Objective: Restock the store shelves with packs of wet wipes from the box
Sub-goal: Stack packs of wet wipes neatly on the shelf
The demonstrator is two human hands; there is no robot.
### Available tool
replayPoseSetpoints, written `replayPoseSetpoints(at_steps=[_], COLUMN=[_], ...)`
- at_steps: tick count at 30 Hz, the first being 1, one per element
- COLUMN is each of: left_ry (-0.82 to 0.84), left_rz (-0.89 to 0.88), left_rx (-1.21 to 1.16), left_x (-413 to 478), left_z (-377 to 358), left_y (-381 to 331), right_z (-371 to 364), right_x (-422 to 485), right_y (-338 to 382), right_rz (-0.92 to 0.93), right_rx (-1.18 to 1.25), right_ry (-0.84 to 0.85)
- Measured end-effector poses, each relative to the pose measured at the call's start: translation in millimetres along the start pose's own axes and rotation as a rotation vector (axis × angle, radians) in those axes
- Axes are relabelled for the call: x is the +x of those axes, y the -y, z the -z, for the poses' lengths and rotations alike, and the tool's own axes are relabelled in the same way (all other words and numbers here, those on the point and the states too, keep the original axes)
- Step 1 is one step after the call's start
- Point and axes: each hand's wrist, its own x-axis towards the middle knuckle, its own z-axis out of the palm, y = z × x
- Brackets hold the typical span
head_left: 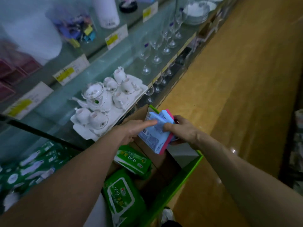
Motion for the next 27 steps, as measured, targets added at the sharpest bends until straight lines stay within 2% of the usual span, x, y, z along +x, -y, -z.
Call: replayPoseSetpoints(at_steps=[7,15,18,21,27], left_ry=[0.14,0.164,0.158,0.234,0.433], left_rz=[-0.198,-0.191,-0.23,-0.262,-0.379], left_rx=[0.049,0.144,0.193,0.256,0.296], left_x=[-59.7,-127.5,-155.4,-188.5,-264.0], left_z=[-3.6,-27.7,-42.3,-58.2,-107.7], left_y=[-43.2,-84.4,-99.0,-117.3,-163.1], right_z=[19.5,24.4,27.4,36.7,77.5], right_x=[-80.2,-156.1,-190.0,-230.6,-321.7], right_y=[26.3,57.9,65.1,69.3,71.5], right_rz=[-0.05,0.011,0.046,0.067,0.16], right_rx=[0.14,0.369,0.369,0.363,0.405], right_ry=[-0.083,-0.415,-0.43,-0.484,-0.717])
